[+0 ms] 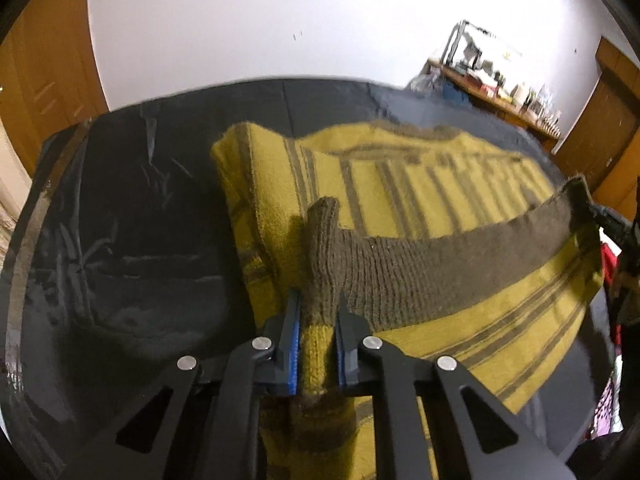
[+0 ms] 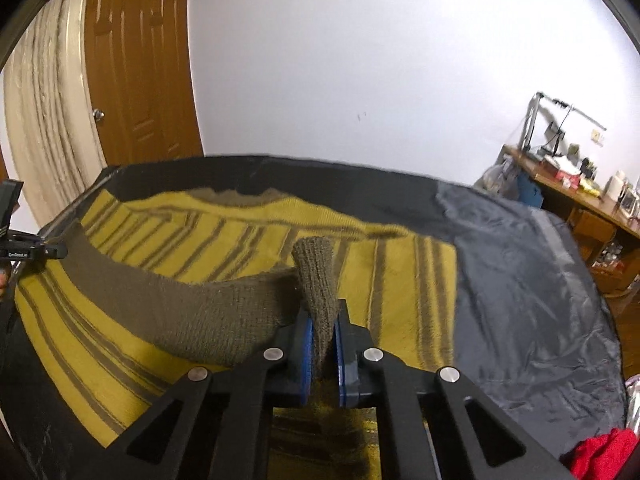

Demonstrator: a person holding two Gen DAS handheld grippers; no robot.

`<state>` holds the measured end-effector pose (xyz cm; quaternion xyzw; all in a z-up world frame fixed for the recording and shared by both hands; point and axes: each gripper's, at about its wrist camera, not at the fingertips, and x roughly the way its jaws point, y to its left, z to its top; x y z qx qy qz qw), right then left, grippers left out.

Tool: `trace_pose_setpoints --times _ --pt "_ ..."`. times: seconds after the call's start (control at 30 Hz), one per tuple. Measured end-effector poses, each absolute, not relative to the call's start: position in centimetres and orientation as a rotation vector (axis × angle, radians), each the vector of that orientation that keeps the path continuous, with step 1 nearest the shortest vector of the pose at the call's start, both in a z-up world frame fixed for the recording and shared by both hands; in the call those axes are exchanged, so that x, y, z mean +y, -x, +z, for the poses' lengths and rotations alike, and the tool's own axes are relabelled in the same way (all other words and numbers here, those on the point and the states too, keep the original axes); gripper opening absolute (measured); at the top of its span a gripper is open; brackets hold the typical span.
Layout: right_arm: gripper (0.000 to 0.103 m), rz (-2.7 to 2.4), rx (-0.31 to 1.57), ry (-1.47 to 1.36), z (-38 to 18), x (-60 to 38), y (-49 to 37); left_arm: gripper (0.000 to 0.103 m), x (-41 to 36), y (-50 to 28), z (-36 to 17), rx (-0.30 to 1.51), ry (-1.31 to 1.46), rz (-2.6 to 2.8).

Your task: Fold clothes

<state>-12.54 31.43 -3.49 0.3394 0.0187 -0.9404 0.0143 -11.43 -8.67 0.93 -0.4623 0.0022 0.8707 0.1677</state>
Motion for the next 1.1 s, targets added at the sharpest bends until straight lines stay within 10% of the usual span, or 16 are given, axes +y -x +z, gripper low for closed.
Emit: trace_pose_setpoints --times 0.47,1.1 --pt "0.01 -3.127 0.095 -0.756 3.8 30.3 16.3 0.009 -8.9 14.5 9.6 -0.119 1.006 2.668" --pt "0.01 -3.11 0.108 -1.178 -5.8 31.8 29.0 0.009 -5.9 26.6 -1.7 -0.093 1.31 2.75"
